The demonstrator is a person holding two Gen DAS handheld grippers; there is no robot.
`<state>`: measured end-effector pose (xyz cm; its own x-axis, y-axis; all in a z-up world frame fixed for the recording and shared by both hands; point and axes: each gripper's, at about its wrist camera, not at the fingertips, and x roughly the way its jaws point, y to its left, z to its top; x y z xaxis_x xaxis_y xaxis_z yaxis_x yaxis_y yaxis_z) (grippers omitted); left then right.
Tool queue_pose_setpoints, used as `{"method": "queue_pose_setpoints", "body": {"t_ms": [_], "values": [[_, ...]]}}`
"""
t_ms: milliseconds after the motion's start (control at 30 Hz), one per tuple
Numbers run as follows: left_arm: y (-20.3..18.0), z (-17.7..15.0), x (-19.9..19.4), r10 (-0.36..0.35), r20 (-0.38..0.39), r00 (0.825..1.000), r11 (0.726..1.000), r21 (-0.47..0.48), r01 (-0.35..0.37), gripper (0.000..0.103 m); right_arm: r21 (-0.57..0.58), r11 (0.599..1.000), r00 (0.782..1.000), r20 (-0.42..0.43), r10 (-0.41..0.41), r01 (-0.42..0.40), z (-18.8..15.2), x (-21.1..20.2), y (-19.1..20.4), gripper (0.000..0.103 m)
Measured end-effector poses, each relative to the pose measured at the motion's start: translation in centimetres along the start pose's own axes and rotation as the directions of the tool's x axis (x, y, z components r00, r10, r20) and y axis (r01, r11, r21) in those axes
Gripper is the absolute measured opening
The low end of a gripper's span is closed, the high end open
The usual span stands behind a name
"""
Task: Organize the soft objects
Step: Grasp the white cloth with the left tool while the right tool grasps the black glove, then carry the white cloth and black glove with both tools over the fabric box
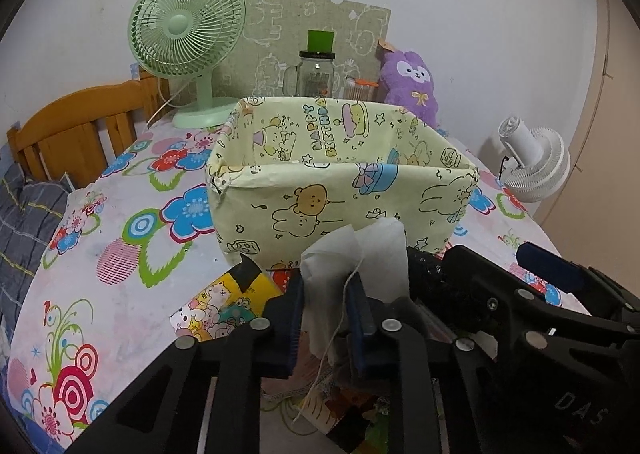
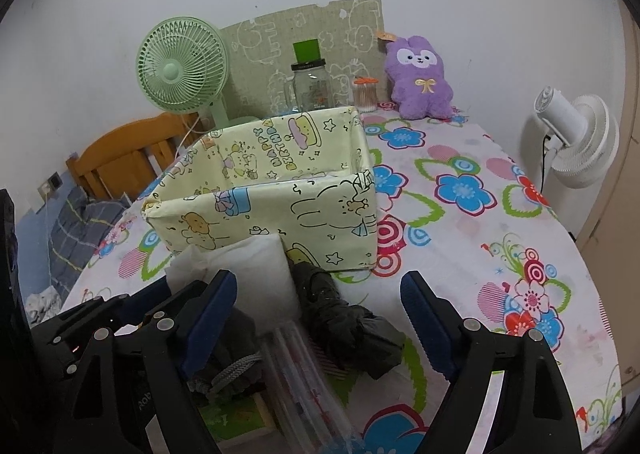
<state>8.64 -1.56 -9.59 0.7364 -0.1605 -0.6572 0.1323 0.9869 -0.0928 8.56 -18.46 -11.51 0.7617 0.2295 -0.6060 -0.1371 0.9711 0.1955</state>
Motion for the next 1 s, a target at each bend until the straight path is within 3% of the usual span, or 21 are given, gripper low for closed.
{"method": "queue_pose_setpoints", "body": {"t_ms": [300, 467, 633, 800, 1000], "values": [[-0.2, 0.1, 0.3, 0.030, -0.005, 1.000, 1.000, 0.007, -0.030, 0.014, 0.032, 0.999, 1.000, -0.029, -0.011, 0.012, 0.0, 0.9, -1.0, 0.086], [-0.3, 0.0, 1.0, 0.034, -0.033, 0.999, 0.999, 0.009, -0.034, 0.014, 0.056, 0.998, 0.998, -0.064, -0.003, 0.007, -0.2, 2.2, -1.6, 0.077], [0.1, 0.1, 1.1, 0.000, -0.039, 0.999, 1.000, -0.030, -0.001, 0.014, 0.030, 0.999, 0.985, -0.166, -0.034, 0.040, -1.4, 4.8, -1.5, 0.054], [-0.1, 0.1, 1.7, 0.011, -0.048, 0.999, 1.000, -0.025, -0.012, 0.014, 0.050, 0.998, 0.986, -0.163, -0.019, 0.027, -1.6, 5.1, -1.8, 0.034], [-0.5, 0.3, 1.6, 0.004, -0.049, 0.999, 1.000, -0.020, -0.005, 0.011, 0.064, 0.998, 0.990, -0.143, -0.009, 0.018, -1.2, 4.6, -1.9, 0.026]]}}
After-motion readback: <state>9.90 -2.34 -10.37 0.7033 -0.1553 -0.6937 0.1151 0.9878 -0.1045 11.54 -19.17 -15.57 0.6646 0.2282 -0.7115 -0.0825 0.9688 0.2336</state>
